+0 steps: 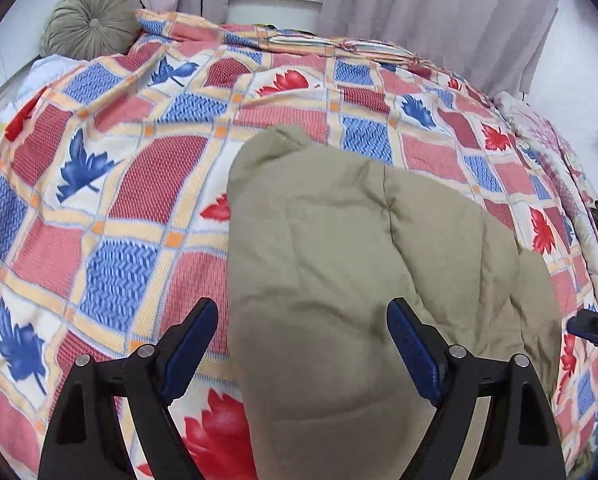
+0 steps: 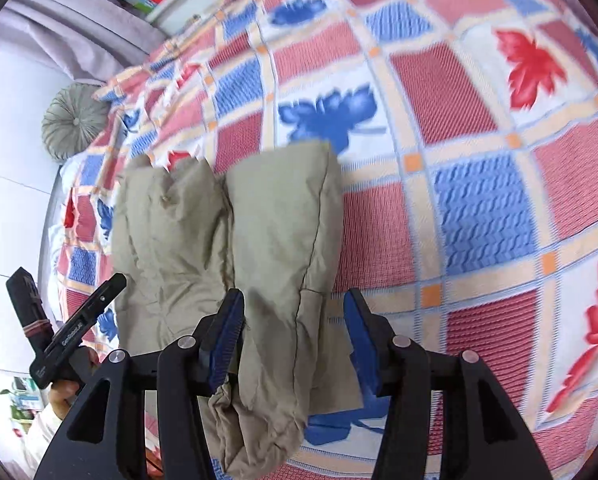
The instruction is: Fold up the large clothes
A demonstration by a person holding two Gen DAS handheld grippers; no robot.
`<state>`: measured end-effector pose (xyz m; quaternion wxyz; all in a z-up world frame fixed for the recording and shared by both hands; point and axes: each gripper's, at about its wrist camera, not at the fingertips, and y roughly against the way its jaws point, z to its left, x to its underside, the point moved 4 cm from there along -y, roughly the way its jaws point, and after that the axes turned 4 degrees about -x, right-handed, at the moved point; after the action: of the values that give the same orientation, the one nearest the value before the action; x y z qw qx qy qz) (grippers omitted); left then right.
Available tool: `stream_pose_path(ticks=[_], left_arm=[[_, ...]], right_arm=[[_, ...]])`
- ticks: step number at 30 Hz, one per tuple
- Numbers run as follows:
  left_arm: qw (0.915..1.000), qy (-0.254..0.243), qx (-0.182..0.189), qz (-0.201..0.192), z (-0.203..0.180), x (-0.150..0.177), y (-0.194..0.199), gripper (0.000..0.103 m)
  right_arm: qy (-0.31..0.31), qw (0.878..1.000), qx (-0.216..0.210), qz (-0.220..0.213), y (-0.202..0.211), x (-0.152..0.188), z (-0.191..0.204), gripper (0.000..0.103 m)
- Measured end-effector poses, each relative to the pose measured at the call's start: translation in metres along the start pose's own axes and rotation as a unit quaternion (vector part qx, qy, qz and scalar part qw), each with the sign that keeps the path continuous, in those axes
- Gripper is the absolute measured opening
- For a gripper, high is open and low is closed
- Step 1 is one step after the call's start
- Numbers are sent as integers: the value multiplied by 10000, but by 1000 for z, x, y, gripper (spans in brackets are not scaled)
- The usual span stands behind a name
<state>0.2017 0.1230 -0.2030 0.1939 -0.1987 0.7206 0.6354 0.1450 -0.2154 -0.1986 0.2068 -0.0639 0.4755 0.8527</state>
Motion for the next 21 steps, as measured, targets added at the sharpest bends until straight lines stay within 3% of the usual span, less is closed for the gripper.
stream_pose_path(ticks=[3, 8, 9, 13, 14, 15, 16, 21], left_arm=[[9998, 153, -90, -16, 2, -13, -11, 88], [9996, 268, -68, 48, -4, -22, -25, 88], [9997, 216, -72, 74, -7, -22, -28, 88], [9997, 49, -105, 203, -20, -19, -35, 88], [9997, -41, -163, 202, -25, -17, -37, 88], [9995, -119, -200, 204, -29, -16, -37, 88], [9994, -186, -214, 196, -33, -14, -38, 88], [9970, -703, -285, 116, -60, 2, -38, 88]], right_arm=[[-28, 9989, -459, -22, 7, -11, 14, 56], [-124, 9956, -919, 111, -34, -27, 54, 56], [-192, 9953, -948, 102, -44, -30, 68, 56], [-666, 9943, -821, 131, -76, -44, 60, 56], [-779, 9929, -874, 193, -83, -46, 58, 52], [-891, 9921, -847, 248, -88, -46, 55, 41], [-940, 9929, -666, 308, -92, -44, 51, 17], [-1087, 9929, -134, 470, -102, -24, 33, 11]])
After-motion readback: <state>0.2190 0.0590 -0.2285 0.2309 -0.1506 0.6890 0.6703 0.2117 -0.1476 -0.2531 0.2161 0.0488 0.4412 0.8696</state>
